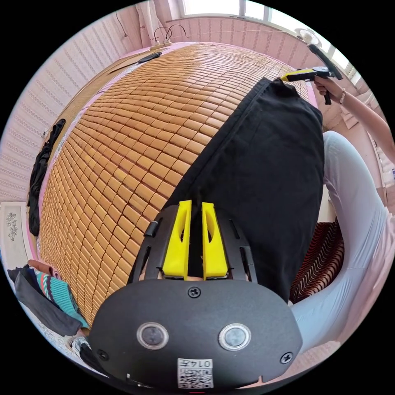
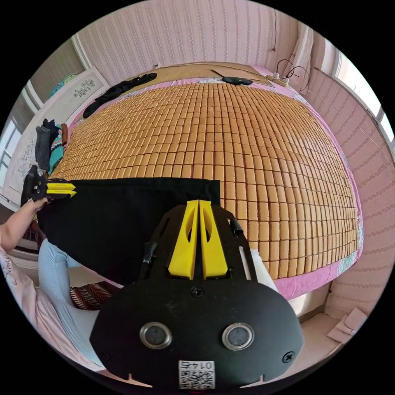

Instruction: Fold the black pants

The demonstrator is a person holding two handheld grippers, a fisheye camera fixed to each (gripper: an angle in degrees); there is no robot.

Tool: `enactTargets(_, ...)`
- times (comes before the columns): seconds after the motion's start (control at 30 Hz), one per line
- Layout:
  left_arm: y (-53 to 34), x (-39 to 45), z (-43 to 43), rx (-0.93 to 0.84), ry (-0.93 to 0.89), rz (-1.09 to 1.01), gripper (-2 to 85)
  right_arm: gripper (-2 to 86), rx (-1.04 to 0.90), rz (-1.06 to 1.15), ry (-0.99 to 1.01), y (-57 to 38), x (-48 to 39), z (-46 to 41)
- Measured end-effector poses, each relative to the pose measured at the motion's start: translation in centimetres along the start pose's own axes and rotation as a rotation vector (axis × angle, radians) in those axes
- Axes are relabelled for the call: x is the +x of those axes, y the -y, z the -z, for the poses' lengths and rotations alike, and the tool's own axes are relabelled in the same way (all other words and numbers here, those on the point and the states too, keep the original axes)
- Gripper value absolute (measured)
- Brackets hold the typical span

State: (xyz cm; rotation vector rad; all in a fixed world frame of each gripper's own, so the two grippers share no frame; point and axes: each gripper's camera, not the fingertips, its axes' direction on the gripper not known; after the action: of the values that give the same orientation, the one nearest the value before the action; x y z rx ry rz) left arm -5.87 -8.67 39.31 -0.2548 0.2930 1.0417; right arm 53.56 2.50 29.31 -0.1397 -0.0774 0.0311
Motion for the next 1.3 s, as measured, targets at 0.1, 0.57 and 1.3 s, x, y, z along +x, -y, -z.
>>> enactTargets(0.1, -0.6, 0.2, 2.7, 0.069, 0.010, 0.013, -0.6, -0.4, 0.059, -0.001, 0.020, -0.2, -0.2, 2.9)
enactTargets(0.57, 0.8, -2.5, -0.6, 0.056, -0.040, 0.185, 1.1, 0.9, -0.123, -0.159, -0.031, 2.9, -0.3, -1.9)
enactTargets(1.3, -1.2, -2.9, -0.9, 0.065, -0.051, 0.204, 0.8, -0.3, -0.247, -0.287, 0.007, -7.2, -5.0, -1.2)
